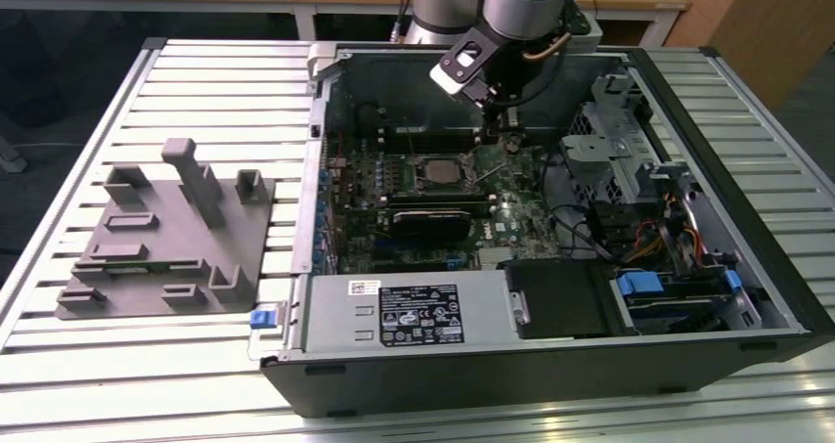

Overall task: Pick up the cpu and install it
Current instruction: 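Close the cpu cover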

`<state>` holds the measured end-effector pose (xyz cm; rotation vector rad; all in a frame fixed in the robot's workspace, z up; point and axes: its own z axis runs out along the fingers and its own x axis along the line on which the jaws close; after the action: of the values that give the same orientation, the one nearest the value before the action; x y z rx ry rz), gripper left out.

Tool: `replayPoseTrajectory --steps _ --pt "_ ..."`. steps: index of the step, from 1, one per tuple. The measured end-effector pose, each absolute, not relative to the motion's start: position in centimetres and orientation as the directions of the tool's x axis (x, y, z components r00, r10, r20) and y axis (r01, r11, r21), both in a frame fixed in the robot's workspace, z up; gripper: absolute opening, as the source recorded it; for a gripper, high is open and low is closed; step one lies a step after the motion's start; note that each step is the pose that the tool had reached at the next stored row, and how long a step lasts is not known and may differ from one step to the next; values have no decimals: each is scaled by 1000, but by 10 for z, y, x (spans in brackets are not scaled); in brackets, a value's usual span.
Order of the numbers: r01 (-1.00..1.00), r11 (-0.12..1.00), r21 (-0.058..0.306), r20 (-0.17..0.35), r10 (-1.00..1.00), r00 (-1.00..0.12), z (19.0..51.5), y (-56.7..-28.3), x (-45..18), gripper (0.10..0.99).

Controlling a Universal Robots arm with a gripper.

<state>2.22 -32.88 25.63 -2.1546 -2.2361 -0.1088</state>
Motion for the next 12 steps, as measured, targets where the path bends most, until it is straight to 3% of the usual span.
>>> replayPoseTrajectory --steps 12 --pt "999 36 26 73 997 -38 255 -328 36 106"
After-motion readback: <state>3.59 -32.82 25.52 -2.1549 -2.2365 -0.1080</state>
